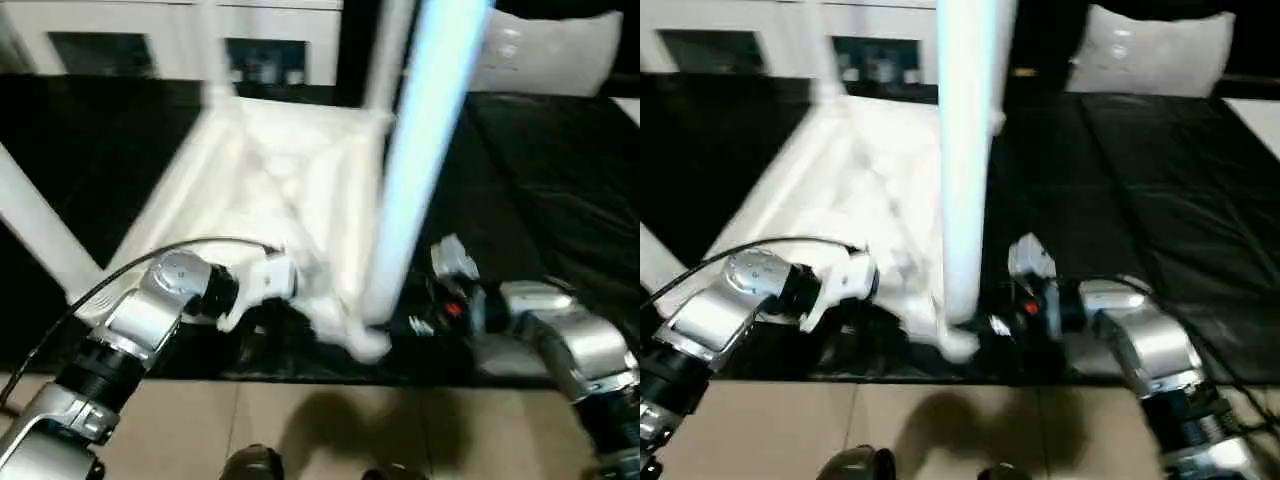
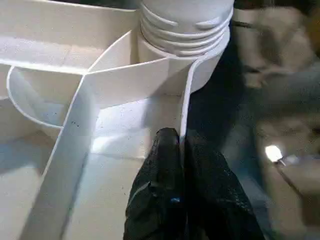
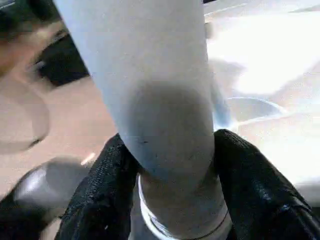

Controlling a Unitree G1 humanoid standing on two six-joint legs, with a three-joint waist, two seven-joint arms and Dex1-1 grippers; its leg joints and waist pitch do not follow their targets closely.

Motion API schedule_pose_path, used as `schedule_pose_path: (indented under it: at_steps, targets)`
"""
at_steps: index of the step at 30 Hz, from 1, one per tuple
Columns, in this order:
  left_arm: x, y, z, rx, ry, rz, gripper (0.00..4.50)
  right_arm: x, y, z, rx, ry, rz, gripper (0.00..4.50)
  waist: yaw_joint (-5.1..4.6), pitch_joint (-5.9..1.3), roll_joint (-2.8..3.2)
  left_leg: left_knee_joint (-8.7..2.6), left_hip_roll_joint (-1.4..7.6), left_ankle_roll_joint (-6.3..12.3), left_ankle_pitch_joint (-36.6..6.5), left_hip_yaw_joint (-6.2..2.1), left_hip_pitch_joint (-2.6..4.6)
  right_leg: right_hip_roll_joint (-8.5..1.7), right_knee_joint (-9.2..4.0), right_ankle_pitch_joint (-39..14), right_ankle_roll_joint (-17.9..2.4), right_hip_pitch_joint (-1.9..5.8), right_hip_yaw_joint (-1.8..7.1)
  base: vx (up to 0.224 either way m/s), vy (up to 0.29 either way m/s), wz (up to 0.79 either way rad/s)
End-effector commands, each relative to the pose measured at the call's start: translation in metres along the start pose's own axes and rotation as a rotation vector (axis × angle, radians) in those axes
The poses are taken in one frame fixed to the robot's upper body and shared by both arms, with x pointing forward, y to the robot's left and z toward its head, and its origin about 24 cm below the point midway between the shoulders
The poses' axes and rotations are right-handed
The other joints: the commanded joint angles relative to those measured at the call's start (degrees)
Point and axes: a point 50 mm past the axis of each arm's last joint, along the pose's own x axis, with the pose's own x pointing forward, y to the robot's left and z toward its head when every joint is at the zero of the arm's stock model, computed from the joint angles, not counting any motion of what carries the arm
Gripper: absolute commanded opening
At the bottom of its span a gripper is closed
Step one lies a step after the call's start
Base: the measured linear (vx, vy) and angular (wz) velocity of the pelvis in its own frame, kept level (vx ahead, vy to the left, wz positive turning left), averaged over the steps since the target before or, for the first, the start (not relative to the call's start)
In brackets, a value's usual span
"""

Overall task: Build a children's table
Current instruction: Rotate leg to tighten

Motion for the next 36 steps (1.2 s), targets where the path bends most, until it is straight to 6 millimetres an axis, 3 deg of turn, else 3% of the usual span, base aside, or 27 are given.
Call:
schedule_pose_path:
  at_steps: [1,3,4,5,7,11,12,13,14,17,19,23,27,30,32,36]
  targets:
    - [-0.002,0.015,0.014,-0.038,-0.057,0.168,0.0,0.012,0.002,0.002,0.003,-0.019,-0.049,2.07,-0.08,-3.46,0.04,-5.08,5.04,-0.09,-13.24,-2.74,0.97,-6.62,-4.66,-11.5,-13.96,1.91,3.58,0.0,0.0,0.0]
    - [0.004,0.019,0.021,-0.08,-0.088,0.239,0.0,0.021,0.0,0.004,0.018,-0.046,-0.15,2.05,-0.73,-3.79,-0.04,-4.77,4.85,0.88,-10.68,-2.33,0.99,-6.44,-4.66,-7.45,-14.12,1.82,3.57,0.0,0.0,0.0]
    - [0.004,0.019,0.021,-0.08,-0.088,0.239,0.0,0.021,0.0,0.004,0.018,-0.046,-0.15,2.04,-1.13,-3.74,-0.08,-4.54,4.67,1.73,-8.33,-2.22,0.63,-6.39,-4.38,-4.26,-14.92,1.84,3.56,0.0,0.0,0.0]
    - [0.013,0.024,0.03,-0.122,-0.119,0.307,0.0,0.033,-0.002,0.007,0.04,-0.073,-0.26,2.02,-1.37,-3.94,-0.26,-4.29,4.53,2.79,-6.15,-1.94,0.61,-6.33,-4.24,-1.56,-15.15,1.84,3.63,0.0,0.0,0.0]
    - [0.02,0.027,0.037,-0.145,-0.136,0.353,0.0,0.041,-0.004,0.009,0.054,-0.093,-0.347,2.0,-1.46,-4.07,-0.29,-4.08,4.36,4.43,-3.52,-1.85,0.57,-6.16,-4.18,0.96,-15.26,1.79,3.46,0.0,0.0,0.0]
    - [0.039,0.032,0.054,-0.139,-0.156,0.451,0.0,0.065,-0.009,0.016,0.129,-0.148,-0.615,1.99,-1.75,-3.98,-0.24,-4.26,4.44,4.85,-2.95,-1.88,0.62,-5.97,-4.21,1.97,-15.13,1.58,3.42,0.0,0.0,0.0]
    - [0.042,0.033,0.057,-0.132,-0.157,0.462,0.0,0.071,-0.01,0.018,0.151,-0.161,-0.674,1.99,-1.71,-4.4,0.23,-4.01,4.38,5.13,-1.54,-1.94,0.59,-6.07,-3.8,4.79,-15.1,1.79,3.46,0.0,0.0,0.0]
    - [0.046,0.033,0.06,-0.118,-0.156,0.475,0.0,0.076,-0.01,0.02,0.159,-0.171,-0.717,1.99,-1.83,-4.5,0.11,-3.93,4.39,5.53,-0.57,-1.87,0.5,-5.94,-3.66,6.63,-15.08,1.78,3.5,0.0,0.0,0.0]
    - [0.048,0.033,0.062,-0.108,-0.154,0.484,0.0,0.08,-0.009,0.022,0.16,-0.182,-0.741,2.55,-2.03,-4.44,0.22,-4.0,4.5,5.99,0.57,-1.94,0.34,-5.77,-3.38,8.81,-15.19,1.53,3.38,0.0,0.0,0.0]
    - [0.05,0.034,0.064,-0.112,-0.15,0.496,0.0,0.082,-0.009,0.024,0.175,-0.226,-0.822,2.75,-2.01,-4.36,0.46,-3.99,4.53,6.31,-0.54,-1.88,0.42,-6.0,-3.49,9.43,-15.21,1.54,3.41,0.0,0.0,0.0]
    - [0.046,0.035,0.06,-0.099,-0.129,0.506,0.0,0.08,-0.009,0.027,0.17,-0.253,-0.841,2.98,-2.02,-4.1,0.55,-4.34,4.7,5.25,-3.67,-1.92,0.54,-5.94,-3.85,6.51,-14.63,1.61,3.45,0.0,0.0,0.0]
    - [0.039,0.034,0.051,-0.093,-0.12,0.489,0.0,0.069,-0.009,0.029,0.155,-0.292,-0.797,3.32,-2.02,-4.05,0.64,-4.48,4.74,4.35,-5.08,-1.95,0.53,-5.98,-3.91,6.08,-14.17,1.77,3.56,0.0,0.0,0.0]
    - [0.032,0.032,0.04,-0.082,-0.097,0.455,0.0,0.049,-0.005,0.029,0.083,-0.297,-0.694,3.62,-2.0,-4.06,0.47,-4.24,4.62,5.95,-3.5,-1.97,0.19,-6.07,-3.68,9.45,-13.79,2.11,3.51,0.0,0.0,0.0]
    - [0.024,0.025,0.028,-0.029,-0.103,0.355,0.0,0.018,0.003,0.022,-0.075,-0.182,-0.476,3.92,-1.91,-3.93,0.38,-3.92,4.43,7.3,-4.06,-1.89,0.0,-6.05,-3.97,8.57,-13.21,2.52,3.51,0.0,0.0,0.0]
    - [0.022,0.019,0.025,0.008,-0.113,0.27,0.0,0.004,0.002,0.021,-0.106,-0.145,-0.41,3.98,-1.96,-3.8,0.13,-4.05,4.6,7.58,-5.0,-1.89,0.1,-6.04,-4.2,6.73,-13.26,2.33,3.46,0.0,0.0,0.0]
    - [0.016,0.009,0.019,0.084,-0.089,0.149,0.0,-0.012,0.0,0.021,-0.163,-0.084,-0.322,4.06,-1.57,-3.59,0.36,-4.16,4.91,6.68,-6.93,-1.74,0.43,-6.1,-4.59,0.1,-14.09,1.73,3.57,0.0,0.0,0.0]
